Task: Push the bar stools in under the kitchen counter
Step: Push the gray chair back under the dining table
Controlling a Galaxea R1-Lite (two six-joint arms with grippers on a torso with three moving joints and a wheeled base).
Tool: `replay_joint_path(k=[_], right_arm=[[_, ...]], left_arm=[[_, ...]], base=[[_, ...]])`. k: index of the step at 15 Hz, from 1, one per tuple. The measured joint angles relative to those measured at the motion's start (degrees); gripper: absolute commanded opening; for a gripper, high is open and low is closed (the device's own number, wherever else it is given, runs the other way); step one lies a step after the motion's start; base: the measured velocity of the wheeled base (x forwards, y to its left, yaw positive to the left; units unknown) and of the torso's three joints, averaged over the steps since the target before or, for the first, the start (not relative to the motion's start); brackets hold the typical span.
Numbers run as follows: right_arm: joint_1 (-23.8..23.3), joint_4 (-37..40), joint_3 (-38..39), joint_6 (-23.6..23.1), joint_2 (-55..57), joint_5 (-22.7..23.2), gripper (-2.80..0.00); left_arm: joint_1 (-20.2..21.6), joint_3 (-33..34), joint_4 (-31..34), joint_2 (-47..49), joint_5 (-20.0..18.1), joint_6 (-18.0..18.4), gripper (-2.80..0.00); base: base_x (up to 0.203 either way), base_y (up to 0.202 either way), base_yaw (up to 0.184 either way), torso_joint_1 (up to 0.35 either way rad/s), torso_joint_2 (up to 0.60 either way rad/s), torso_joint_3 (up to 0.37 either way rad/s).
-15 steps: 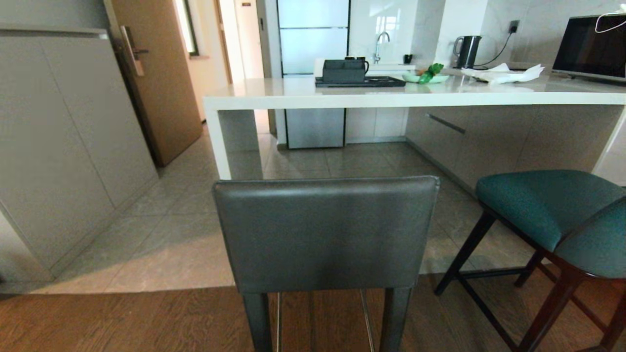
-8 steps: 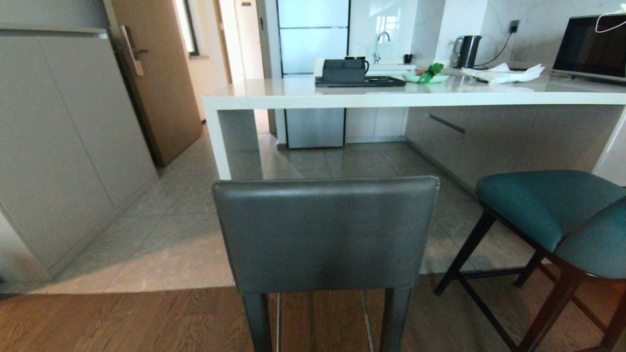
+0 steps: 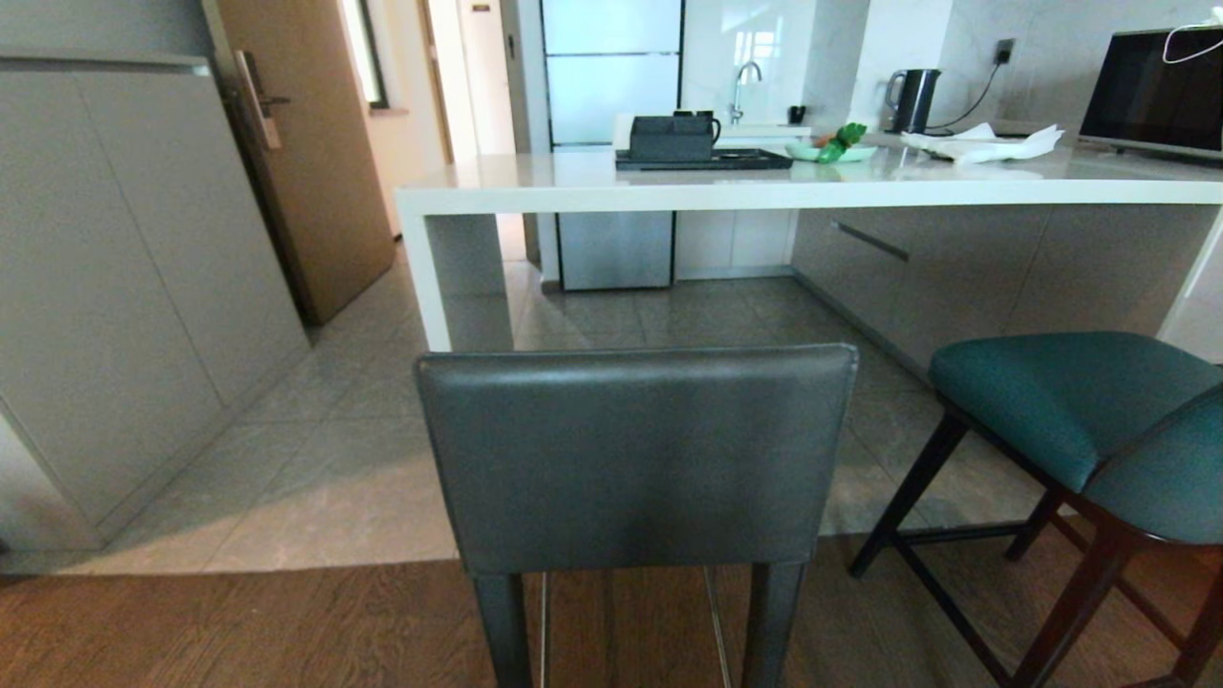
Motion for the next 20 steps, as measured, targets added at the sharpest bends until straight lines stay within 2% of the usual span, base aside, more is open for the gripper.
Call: replay_joint_path(k=[3,6,10,15,17,20], right_arm=[[0.06,-0.17,-7.49,1.5,7.16,-0.1,-2.8],[0.15,-4.98,-13.7,2.2,17.86,-0.08,-2.8],[0.35,-16.32,-16.92,2.47,31.11,1.63,-2.8],[0.52,-22.46,-17.31,5.72,41.48,12.3,-2.8],[0.5,-27.29,-16.87,5.89,46.08,13.31,-2.8],[0.3,-37.19,-16.63,5.72,54.47,12.12,-2.8]], left_arm=[[0.0,-4.88,-0.46,2.98,-1.81,-1.47,-2.8],[-0.26,-9.45,-7.72,14.42,-2.49,-3.04,-2.8],[-0.68,-11.8,-26.45,36.62,-2.85,-3.83,-2.8],[-3.99,-12.45,-52.05,63.2,-2.77,-5.23,-2.8],[-5.52,-12.45,-59.49,71.66,-2.75,-6.56,-2.8],[-7.44,-12.19,-71.02,83.73,-2.48,-7.66,-2.8]], base=[[0.0,0.0,0.0,0.0,0.0,0.0],[0.0,0.0,0.0,0.0,0.0,0.0],[0.0,0.0,0.0,0.0,0.0,0.0],[0.0,0.0,0.0,0.0,0.0,0.0],[0.0,0.0,0.0,0.0,0.0,0.0],[0.0,0.0,0.0,0.0,0.0,0.0]])
